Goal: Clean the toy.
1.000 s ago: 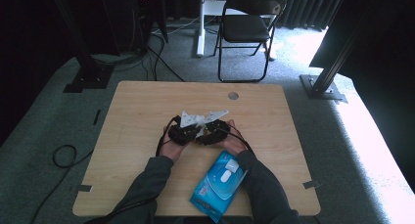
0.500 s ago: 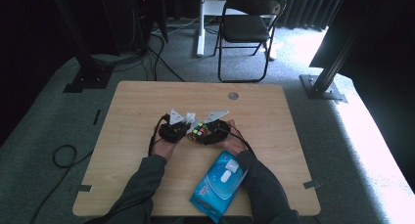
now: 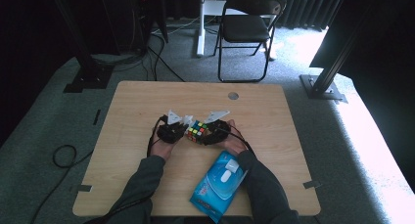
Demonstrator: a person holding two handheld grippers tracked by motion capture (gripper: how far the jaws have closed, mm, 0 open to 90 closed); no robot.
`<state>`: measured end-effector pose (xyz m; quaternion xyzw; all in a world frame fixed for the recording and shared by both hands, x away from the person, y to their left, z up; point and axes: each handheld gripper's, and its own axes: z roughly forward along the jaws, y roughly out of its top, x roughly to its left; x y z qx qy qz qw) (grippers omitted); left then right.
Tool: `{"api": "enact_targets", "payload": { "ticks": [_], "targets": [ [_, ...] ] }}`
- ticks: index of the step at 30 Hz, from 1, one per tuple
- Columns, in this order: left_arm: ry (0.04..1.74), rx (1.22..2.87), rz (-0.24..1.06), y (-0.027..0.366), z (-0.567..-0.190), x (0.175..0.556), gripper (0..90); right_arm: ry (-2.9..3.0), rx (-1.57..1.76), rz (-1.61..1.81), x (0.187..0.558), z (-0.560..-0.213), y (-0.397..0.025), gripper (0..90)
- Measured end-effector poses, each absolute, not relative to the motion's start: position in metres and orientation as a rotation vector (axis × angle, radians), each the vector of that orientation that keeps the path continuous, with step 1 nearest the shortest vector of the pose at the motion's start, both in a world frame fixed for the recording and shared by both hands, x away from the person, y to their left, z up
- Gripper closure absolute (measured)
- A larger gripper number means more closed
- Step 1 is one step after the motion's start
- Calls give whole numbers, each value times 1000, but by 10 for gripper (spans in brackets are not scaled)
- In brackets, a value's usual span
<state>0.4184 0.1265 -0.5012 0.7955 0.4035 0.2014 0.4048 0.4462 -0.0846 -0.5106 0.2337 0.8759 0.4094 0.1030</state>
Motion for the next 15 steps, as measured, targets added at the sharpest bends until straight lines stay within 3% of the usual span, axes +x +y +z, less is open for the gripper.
{"api": "enact_targets", "payload": {
  "ticks": [8, 15],
  "targets": [
    [1054, 1989, 404, 131, -509, 425, 858, 2587, 690, 1230, 446, -510, -86, 344],
    [1059, 2011, 389, 131, -516, 425, 858, 2579, 685, 1244, 446, -510, -87, 344]
  ]
}}
